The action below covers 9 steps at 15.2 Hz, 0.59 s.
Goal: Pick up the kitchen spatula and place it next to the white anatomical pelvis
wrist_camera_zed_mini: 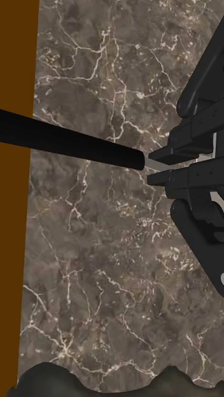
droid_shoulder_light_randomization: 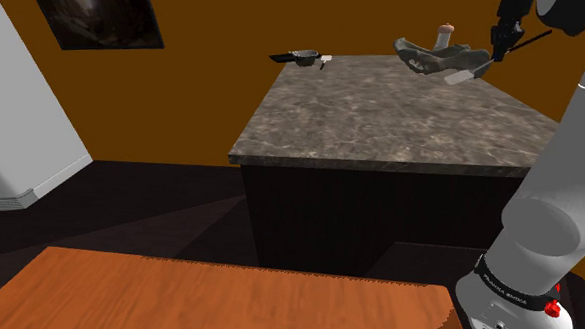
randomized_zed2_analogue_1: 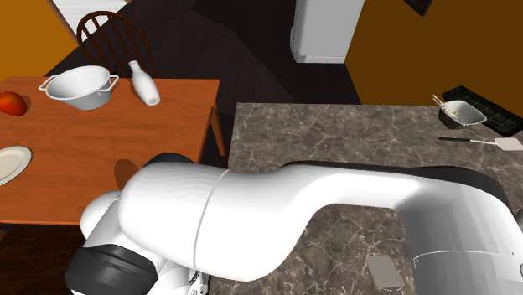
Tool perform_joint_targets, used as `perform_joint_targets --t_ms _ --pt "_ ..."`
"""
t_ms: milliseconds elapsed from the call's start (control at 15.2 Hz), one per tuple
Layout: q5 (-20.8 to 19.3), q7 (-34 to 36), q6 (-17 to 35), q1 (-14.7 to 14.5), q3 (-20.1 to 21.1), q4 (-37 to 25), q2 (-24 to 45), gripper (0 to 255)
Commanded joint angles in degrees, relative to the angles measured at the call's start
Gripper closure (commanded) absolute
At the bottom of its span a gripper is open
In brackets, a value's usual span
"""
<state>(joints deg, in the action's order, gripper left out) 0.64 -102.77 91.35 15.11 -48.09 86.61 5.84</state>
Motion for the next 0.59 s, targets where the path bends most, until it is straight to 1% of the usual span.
perform_joint_targets --t_ms 0,528 --pt "-0.28 0.26 1.55 -0.21 0.08 1.77 -0.36 255" --pt "-1.34 1.26 7.99 -0.88 0.36 9.19 -1.74 255"
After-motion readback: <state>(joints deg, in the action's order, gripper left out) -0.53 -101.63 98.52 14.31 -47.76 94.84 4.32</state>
